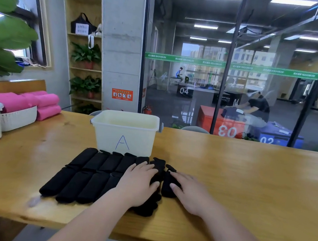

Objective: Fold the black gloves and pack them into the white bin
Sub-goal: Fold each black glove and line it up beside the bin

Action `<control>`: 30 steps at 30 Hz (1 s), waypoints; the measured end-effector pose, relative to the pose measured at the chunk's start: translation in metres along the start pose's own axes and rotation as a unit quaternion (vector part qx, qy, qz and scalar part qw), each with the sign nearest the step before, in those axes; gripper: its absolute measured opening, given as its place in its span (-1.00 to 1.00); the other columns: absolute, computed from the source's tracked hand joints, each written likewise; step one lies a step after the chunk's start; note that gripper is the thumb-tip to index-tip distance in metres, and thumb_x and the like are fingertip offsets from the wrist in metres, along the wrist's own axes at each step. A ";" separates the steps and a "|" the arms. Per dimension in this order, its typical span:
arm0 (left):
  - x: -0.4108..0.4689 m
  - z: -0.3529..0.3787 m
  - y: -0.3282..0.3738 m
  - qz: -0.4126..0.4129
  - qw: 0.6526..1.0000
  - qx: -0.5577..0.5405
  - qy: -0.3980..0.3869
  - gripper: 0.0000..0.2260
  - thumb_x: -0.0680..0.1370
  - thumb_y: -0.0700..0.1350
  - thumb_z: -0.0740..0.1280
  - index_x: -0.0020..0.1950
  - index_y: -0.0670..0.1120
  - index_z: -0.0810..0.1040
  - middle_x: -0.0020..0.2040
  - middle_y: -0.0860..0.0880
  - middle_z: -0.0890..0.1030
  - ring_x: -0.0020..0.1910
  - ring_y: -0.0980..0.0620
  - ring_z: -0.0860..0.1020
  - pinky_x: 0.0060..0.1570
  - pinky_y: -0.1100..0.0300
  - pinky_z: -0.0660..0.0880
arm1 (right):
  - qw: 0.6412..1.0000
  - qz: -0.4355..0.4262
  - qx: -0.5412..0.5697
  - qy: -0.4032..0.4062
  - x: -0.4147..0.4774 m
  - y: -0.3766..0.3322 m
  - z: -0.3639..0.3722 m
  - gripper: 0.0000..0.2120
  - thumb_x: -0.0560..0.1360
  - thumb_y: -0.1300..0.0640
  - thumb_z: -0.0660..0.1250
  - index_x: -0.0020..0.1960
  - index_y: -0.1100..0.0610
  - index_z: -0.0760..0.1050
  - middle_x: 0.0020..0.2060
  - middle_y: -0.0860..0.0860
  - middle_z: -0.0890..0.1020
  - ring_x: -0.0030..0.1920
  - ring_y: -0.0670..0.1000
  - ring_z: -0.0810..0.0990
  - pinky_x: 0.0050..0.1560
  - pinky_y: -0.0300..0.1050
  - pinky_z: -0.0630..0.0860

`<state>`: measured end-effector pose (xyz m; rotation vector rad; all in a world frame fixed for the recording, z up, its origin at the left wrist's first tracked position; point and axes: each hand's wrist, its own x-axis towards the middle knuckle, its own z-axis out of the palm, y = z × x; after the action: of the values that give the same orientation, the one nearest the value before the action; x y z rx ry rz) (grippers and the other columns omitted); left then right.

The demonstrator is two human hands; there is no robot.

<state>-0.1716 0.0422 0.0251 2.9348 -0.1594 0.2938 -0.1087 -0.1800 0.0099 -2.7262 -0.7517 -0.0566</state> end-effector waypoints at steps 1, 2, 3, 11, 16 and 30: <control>-0.001 -0.001 -0.003 -0.001 1.000 -0.003 -0.004 -0.49 0.74 0.21 0.09 0.68 0.09 0.26 0.70 0.13 0.19 0.70 0.08 0.02 0.68 -0.01 -0.05 | 1.000 -0.002 0.001 -0.004 0.002 -0.002 0.000 -0.45 0.71 -0.27 0.05 0.67 -0.21 0.13 0.65 -0.14 0.22 0.63 0.04 0.17 0.60 0.08 0.22; -0.001 -0.003 -0.005 -0.001 1.000 -0.005 -0.007 -0.48 0.74 0.22 0.08 0.69 0.10 0.25 0.70 0.14 0.18 0.71 0.09 0.00 0.68 -0.02 -0.06 | 1.000 -0.003 0.008 -0.006 0.004 -0.004 -0.001 -0.44 0.71 -0.28 0.05 0.67 -0.21 0.12 0.66 -0.14 0.20 0.64 0.04 0.15 0.61 0.08 0.21; 0.000 -0.004 -0.007 0.001 1.000 -0.008 -0.009 -0.48 0.74 0.23 0.06 0.69 0.11 0.24 0.71 0.15 0.16 0.71 0.09 -0.01 0.68 -0.02 -0.07 | 1.000 -0.003 0.019 -0.004 0.005 -0.006 -0.001 -0.44 0.71 -0.29 0.05 0.68 -0.21 0.11 0.67 -0.14 0.17 0.65 0.04 0.13 0.62 0.07 0.18; 0.003 0.005 -0.017 0.005 0.998 0.004 -0.062 -0.42 0.72 0.34 -0.07 0.73 0.21 0.02 0.74 0.15 -0.03 0.71 0.09 -0.16 0.68 -0.05 -0.12 | 1.000 -0.025 -0.007 -0.014 0.007 -0.009 0.007 -0.38 0.70 -0.33 -0.09 0.71 -0.15 0.01 0.69 -0.18 0.07 0.67 -0.06 0.06 0.64 0.00 0.10; 0.002 0.012 -0.018 0.006 0.998 0.032 -0.057 -0.40 0.70 0.37 -0.15 0.73 0.24 -0.07 0.74 0.16 -0.10 0.70 0.11 -0.22 0.68 -0.03 -0.13 | 0.999 -0.031 -0.029 0.004 0.003 -0.011 0.013 -0.36 0.69 -0.35 -0.21 0.71 -0.15 -0.05 0.69 -0.19 0.05 0.67 -0.10 0.02 0.66 -0.02 0.05; 0.002 0.014 -0.018 0.023 0.995 0.063 -0.072 -0.40 0.71 0.34 -0.23 0.73 0.18 -0.23 0.72 0.12 -0.29 0.65 0.08 -0.42 0.68 -0.05 -0.16 | 0.998 -0.014 -0.032 -0.057 0.006 -0.015 0.013 -0.37 0.67 -0.33 -0.34 0.68 -0.17 -0.33 0.65 -0.26 -0.30 0.62 -0.17 -0.40 0.68 0.04 -0.19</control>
<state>-0.1648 0.0567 0.0085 3.0810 -0.2384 0.1011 -0.1118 -0.1604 0.0030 -2.7985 -0.8340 0.0716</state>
